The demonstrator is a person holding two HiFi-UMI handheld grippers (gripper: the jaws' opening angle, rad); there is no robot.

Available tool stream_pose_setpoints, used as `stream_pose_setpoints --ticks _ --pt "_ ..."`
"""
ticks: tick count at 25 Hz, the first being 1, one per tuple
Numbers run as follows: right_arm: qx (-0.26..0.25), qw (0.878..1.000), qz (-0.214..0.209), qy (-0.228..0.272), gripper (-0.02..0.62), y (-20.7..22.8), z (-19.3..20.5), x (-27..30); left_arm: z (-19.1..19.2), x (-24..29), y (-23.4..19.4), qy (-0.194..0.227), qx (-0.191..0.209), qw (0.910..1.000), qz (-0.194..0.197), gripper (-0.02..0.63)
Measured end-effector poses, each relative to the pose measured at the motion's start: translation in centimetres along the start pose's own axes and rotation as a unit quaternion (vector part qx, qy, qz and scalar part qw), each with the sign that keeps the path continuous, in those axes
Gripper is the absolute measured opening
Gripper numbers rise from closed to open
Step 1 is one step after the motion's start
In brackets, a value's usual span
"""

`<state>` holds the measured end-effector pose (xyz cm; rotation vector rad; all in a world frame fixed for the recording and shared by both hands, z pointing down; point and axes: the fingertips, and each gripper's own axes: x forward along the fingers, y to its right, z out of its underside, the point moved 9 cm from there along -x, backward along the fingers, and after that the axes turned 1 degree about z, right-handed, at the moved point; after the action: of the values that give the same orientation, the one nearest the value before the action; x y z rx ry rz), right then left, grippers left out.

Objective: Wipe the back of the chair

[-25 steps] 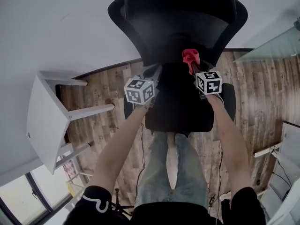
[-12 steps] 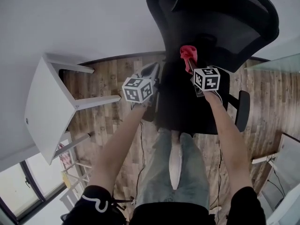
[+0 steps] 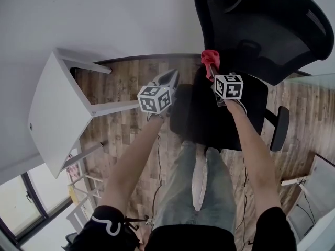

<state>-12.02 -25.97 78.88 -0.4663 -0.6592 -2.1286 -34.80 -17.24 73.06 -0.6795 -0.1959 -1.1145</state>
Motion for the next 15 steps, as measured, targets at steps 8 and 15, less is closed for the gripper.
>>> stream_pose_setpoints --ticks 8,15 --pt "-0.01 1.0 0.006 -0.024 0.069 -0.3 0.2 1.4 0.3 0.4 -0.5 -0.007 -0.001 1.0 -0.005 0.025" --pt "-0.024 0.999 0.001 -0.03 0.069 -0.2 0.1 1.5 0.2 1.0 0.7 -0.011 0.01 0.9999 -0.001 0.025"
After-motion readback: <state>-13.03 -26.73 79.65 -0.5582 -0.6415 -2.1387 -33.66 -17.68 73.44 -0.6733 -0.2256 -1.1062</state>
